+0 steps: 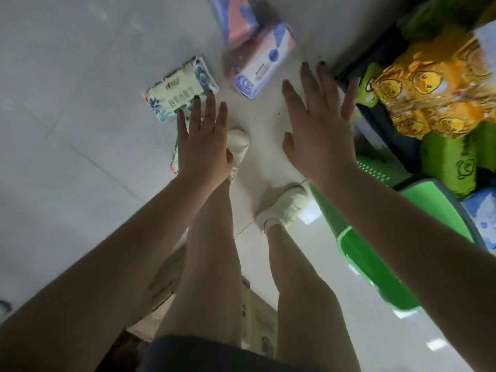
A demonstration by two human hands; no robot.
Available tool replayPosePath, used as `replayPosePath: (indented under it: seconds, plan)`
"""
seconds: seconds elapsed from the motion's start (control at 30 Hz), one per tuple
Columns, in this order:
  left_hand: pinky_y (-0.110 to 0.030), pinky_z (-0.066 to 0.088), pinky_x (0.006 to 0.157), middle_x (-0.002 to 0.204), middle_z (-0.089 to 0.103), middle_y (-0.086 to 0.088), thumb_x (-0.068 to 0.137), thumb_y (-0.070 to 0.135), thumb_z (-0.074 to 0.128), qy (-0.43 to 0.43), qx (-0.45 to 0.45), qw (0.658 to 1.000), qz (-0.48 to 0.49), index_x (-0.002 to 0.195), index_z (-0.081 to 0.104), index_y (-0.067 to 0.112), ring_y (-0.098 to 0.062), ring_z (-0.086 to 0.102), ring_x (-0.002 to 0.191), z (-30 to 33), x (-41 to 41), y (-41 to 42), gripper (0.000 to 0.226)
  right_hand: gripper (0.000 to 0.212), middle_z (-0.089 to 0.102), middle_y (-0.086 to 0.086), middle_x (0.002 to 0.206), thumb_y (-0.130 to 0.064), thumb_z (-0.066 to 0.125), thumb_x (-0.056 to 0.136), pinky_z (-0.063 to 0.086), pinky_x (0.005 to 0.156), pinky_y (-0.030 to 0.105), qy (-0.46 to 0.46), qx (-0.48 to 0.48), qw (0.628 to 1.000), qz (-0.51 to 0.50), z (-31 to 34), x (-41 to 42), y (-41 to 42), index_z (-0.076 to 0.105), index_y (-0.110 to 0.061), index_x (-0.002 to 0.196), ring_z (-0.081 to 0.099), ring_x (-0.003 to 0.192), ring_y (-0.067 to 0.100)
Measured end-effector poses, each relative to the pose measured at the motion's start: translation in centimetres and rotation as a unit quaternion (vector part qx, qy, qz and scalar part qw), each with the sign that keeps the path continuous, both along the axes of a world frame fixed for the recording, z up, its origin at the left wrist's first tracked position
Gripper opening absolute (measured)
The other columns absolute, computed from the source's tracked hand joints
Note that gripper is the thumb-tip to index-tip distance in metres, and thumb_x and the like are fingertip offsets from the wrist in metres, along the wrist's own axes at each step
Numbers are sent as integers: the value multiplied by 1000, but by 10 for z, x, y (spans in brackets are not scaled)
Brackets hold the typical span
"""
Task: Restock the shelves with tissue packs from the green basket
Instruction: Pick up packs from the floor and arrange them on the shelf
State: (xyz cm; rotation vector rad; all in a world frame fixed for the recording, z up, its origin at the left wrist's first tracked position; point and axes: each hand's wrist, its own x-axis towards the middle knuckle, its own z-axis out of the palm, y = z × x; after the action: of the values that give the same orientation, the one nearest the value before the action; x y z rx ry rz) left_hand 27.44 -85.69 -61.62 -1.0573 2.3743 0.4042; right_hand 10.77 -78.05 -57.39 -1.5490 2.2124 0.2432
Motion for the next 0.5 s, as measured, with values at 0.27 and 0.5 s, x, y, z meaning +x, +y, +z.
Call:
replayPosePath:
  seconds: [0.27,0.5]
  plan:
    - [-47,4,115,157,4,-13,85,30,57,-79,78,990,87,149,9,10,-31,4,144,-137,28,-10,81,71,27,18,151,-18,64,77,4,109,63,-21,42,999,17,-111,12,-7,36,-10,142,18,143,34]
    - [-45,13,116,156,3,-18,83,36,63,-134,113,953,248,148,4,4,-36,10,143,-236,46,-22,94,70,34,19,148,-18,70,73,10,108,63,-14,43,999,7,-175,11,0,43,-9,137,26,140,36]
